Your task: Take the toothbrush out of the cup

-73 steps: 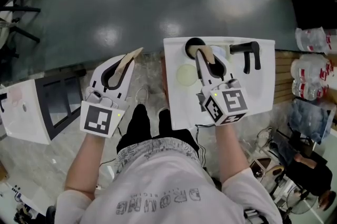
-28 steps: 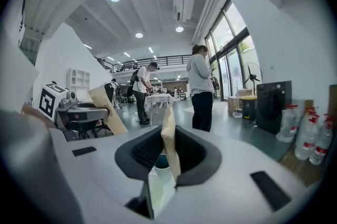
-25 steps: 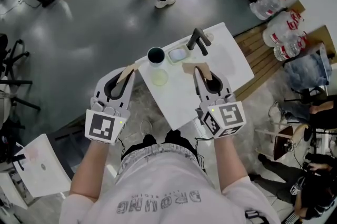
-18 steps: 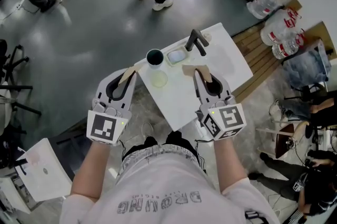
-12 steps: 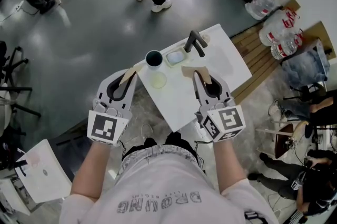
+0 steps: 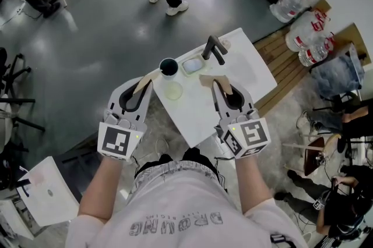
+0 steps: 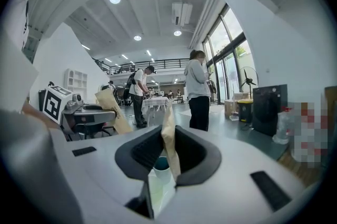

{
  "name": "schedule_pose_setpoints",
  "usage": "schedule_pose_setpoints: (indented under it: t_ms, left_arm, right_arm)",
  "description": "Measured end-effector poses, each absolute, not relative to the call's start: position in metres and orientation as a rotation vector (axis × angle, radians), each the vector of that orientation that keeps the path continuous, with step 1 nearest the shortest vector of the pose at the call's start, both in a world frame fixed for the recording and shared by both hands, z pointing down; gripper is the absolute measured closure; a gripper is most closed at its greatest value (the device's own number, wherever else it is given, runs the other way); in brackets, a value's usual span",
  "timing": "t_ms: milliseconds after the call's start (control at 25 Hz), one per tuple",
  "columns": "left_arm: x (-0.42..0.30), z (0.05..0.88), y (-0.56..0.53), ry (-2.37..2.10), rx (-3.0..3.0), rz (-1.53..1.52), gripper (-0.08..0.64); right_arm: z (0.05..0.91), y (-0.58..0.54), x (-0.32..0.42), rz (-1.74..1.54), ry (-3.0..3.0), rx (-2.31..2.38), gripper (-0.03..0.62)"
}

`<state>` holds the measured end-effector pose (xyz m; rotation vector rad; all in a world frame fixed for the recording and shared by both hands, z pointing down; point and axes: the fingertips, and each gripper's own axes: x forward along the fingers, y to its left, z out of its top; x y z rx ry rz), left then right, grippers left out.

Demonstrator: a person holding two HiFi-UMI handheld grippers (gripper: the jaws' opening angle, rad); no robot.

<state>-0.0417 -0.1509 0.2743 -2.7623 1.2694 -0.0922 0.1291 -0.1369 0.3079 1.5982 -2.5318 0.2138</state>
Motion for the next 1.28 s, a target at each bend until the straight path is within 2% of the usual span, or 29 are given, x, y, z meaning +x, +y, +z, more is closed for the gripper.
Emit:
schedule_pose_setpoints:
  t_ms: [1280]
  left_arm:
    - [-0.0311, 0.2795, -0.1562, 1.304, -2.763, -0.106, 0.506]
  right_arm:
    - [0.3129, -0.1459, 0.1304, 0.214, -2.551, 1.519, 0.522]
